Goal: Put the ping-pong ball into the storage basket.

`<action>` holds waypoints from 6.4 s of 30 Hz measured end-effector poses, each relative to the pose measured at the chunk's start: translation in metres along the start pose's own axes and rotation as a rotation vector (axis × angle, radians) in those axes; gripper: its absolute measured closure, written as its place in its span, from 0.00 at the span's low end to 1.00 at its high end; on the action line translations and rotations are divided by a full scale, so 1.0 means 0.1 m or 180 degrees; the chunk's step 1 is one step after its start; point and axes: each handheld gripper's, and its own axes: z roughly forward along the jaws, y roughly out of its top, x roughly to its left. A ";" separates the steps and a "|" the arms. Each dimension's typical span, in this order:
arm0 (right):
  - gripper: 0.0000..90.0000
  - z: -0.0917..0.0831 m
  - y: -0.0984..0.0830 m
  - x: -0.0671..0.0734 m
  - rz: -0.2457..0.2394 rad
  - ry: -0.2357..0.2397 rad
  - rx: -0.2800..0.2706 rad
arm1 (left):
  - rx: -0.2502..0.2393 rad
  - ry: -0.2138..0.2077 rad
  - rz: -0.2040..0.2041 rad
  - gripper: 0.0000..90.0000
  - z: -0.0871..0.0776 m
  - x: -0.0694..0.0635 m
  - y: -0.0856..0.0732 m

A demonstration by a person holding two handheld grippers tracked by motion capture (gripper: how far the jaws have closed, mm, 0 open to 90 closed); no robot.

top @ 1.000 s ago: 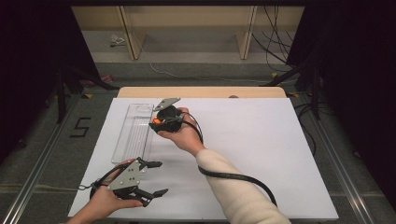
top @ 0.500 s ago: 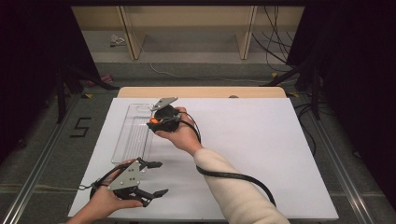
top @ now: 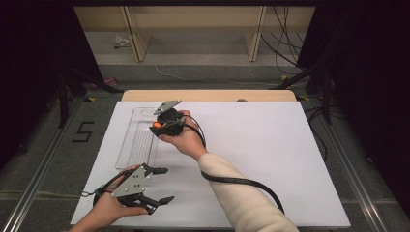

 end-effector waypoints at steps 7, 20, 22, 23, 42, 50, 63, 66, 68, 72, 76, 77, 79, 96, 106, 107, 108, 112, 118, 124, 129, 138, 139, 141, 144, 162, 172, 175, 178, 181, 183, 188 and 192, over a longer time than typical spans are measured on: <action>0.57 0.02 0.04 0.01 -0.0026 0.0014 -0.0007 | 0.0000 -0.0003 -0.0002 0.20 0.00 0.00 0.00; 0.57 0.08 0.10 0.04 -0.0059 0.0035 0.0001 | 0.0002 -0.0012 -0.0005 0.20 0.00 0.00 0.00; 0.57 0.09 0.12 0.05 -0.0061 0.0044 -0.0001 | -0.0002 -0.0012 -0.0007 0.20 0.00 0.00 0.00; 0.57 0.09 0.12 0.05 -0.0063 0.0044 -0.0002 | -0.0002 -0.0013 -0.0005 0.20 0.00 0.00 0.00; 0.57 0.15 0.18 0.05 -0.0064 0.0070 0.0002 | 0.0017 -0.0028 0.0020 0.20 0.01 -0.01 0.00; 0.57 0.21 0.21 0.07 -0.0084 0.0093 0.0020 | 0.0019 -0.0031 0.0025 0.20 0.01 -0.01 0.00; 0.57 0.26 0.24 0.09 -0.0092 0.0125 0.0027 | 0.0019 -0.0034 0.0026 0.20 0.01 -0.01 0.00; 0.57 0.28 0.24 0.09 -0.0087 0.0129 0.0032 | 0.0020 -0.0032 0.0024 0.20 0.01 -0.01 0.00; 0.57 0.30 0.23 0.10 -0.0099 0.0129 0.0032 | 0.0021 -0.0034 0.0023 0.20 0.01 -0.01 0.00; 0.57 0.33 0.23 0.10 -0.0094 0.0133 0.0051 | 0.0019 -0.0032 0.0024 0.20 0.01 -0.02 0.00; 0.57 0.35 0.22 0.10 -0.0092 0.0138 0.0065 | 0.0020 -0.0031 0.0028 0.20 0.01 -0.02 0.00; 0.57 0.36 0.23 0.10 -0.0089 0.0136 0.0065 | 0.0019 -0.0031 0.0028 0.20 0.01 -0.02 0.00; 0.57 0.37 0.23 0.10 -0.0084 0.0133 0.0069 | 0.0020 -0.0034 0.0029 0.20 0.01 -0.02 0.00; 0.57 0.43 0.22 0.10 -0.0092 0.0162 0.0114 | 0.0019 -0.0041 0.0036 0.21 0.01 -0.02 0.00; 0.57 0.47 0.21 0.14 -0.0105 0.0212 0.0155 | 0.0016 -0.0042 0.0037 0.21 0.01 -0.02 0.00; 0.57 0.48 0.21 0.14 -0.0113 0.0215 0.0151 | 0.0017 -0.0043 0.0039 0.21 0.01 -0.02 0.00; 0.57 0.48 0.21 0.14 -0.0112 0.0223 0.0158 | 0.0015 -0.0044 0.0037 0.21 0.01 -0.02 0.00; 0.57 0.50 0.20 0.14 -0.0113 0.0226 0.0172 | 0.0016 -0.0046 0.0036 0.21 0.01 -0.02 0.00; 0.57 0.51 0.19 0.14 -0.0123 0.0243 0.0199 | 0.0025 -0.0055 0.0043 0.21 0.02 -0.03 0.00; 0.57 0.53 0.19 0.14 -0.0108 0.0248 0.0218 | 0.0024 -0.0055 0.0042 0.21 0.01 -0.02 0.00; 0.57 0.55 0.19 0.15 -0.0120 0.0260 0.0218 | 0.0023 -0.0053 0.0044 0.21 0.01 -0.02 0.00; 0.57 0.57 0.17 0.17 -0.0123 0.0276 0.0241 | 0.0026 -0.0056 0.0048 0.21 0.01 -0.03 0.00; 0.57 0.57 0.17 0.17 -0.0130 0.0275 0.0244 | 0.0021 -0.0054 0.0046 0.21 0.01 -0.03 0.00; 0.57 0.57 0.17 0.17 -0.0127 0.0276 0.0245 | 0.0022 -0.0055 0.0046 0.21 0.01 -0.03 0.00; 0.57 0.58 0.16 0.17 -0.0137 0.0280 0.0254 | 0.0024 -0.0057 0.0048 0.21 0.01 -0.02 0.00; 0.57 0.60 0.16 0.19 -0.0148 0.0268 0.0262 | 0.0020 -0.0057 0.0052 0.21 0.01 -0.03 0.00; 0.57 0.61 0.15 0.20 -0.0175 0.0271 0.0268 | 0.0017 -0.0055 0.0050 0.21 0.01 -0.02 0.00; 0.57 0.60 0.15 0.20 -0.0180 0.0269 0.0259 | 0.0016 -0.0056 0.0051 0.21 0.01 -0.03 0.00; 0.57 0.60 0.15 0.21 -0.0178 0.0276 0.0264 | 0.0019 -0.0057 0.0049 0.21 0.01 -0.03 0.00; 0.57 0.61 0.15 0.21 -0.0190 0.0269 0.0263 | 0.0018 -0.0058 0.0049 0.21 0.01 -0.03 0.00; 0.57 0.61 0.14 0.21 -0.0195 0.0266 0.0274 | 0.0017 -0.0058 0.0050 0.21 0.01 -0.03 0.00; 0.57 0.61 0.15 0.20 -0.0195 0.0263 0.0260 | 0.0016 -0.0059 0.0050 0.21 0.01 -0.02 0.00; 0.51 0.60 0.16 0.20 -0.0165 0.0274 0.0236 | 0.0014 -0.0056 0.0050 0.21 0.01 -0.02 0.00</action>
